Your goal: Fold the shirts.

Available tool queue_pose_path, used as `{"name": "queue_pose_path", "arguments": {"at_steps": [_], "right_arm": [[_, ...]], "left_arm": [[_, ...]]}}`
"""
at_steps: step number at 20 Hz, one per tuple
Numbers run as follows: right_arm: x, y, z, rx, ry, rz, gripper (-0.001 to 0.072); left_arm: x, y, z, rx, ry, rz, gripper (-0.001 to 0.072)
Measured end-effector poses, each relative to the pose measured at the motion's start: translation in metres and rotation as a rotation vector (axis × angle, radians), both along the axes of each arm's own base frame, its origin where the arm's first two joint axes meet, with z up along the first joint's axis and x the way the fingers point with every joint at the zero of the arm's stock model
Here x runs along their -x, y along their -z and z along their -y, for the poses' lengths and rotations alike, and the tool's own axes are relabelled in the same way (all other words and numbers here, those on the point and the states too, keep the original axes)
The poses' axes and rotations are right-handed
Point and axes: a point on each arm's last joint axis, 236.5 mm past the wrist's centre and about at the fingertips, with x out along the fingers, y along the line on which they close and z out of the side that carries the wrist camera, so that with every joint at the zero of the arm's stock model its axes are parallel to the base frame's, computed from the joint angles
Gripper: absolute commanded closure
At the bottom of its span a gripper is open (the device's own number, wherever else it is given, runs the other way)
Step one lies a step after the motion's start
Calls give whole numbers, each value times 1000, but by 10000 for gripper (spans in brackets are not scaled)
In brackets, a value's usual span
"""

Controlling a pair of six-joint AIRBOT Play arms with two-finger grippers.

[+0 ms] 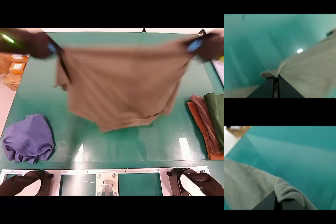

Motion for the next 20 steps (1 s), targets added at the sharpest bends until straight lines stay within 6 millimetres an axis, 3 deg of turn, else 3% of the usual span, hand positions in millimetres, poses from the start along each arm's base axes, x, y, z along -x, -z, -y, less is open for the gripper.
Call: {"name": "queue_pose_path", "arguments": {"at_steps": [3, 5, 7, 8, 9, 10, 11, 12, 14, 16, 18, 20], "right_arm": [[-25, 130, -18, -15, 22, -239, 688], [-34, 203, -24, -4, 55, -362, 688], [-43, 254, -25, 6, 86, -448, 687], [-49, 269, -25, 9, 99, -471, 683], [-56, 278, -23, 9, 114, -481, 574], [-63, 282, -21, 7, 125, -483, 398], [-72, 280, -16, 2, 138, -475, 273], [-82, 273, -9, -5, 152, -462, 260], [-92, 257, 8, -17, 155, -467, 260], [-88, 243, 28, -28, 150, -503, 262], [-69, 239, 47, -38, 141, -573, 285], [-42, 251, 60, -51, 146, -657, 290]], "left_arm": [[-13, 106, 8, 4, 14, -224, 685], [-21, 167, 9, 7, -2, -330, 684], [-29, 212, 9, 7, -27, -394, 684], [-36, 227, 9, 12, -49, -404, 684], [-42, 237, 7, 14, -69, -404, 683], [-51, 243, 4, 21, -94, -393, 681], [-60, 244, 0, 28, -114, -380, 485], [-69, 241, -5, 35, -131, -364, 224], [-84, 227, -19, 54, -160, -340, 200], [-92, 211, -38, 69, -177, -338, 201], [-93, 200, -58, 84, -197, -357, 201], [-85, 197, -74, 91, -200, -406, 209]]}}
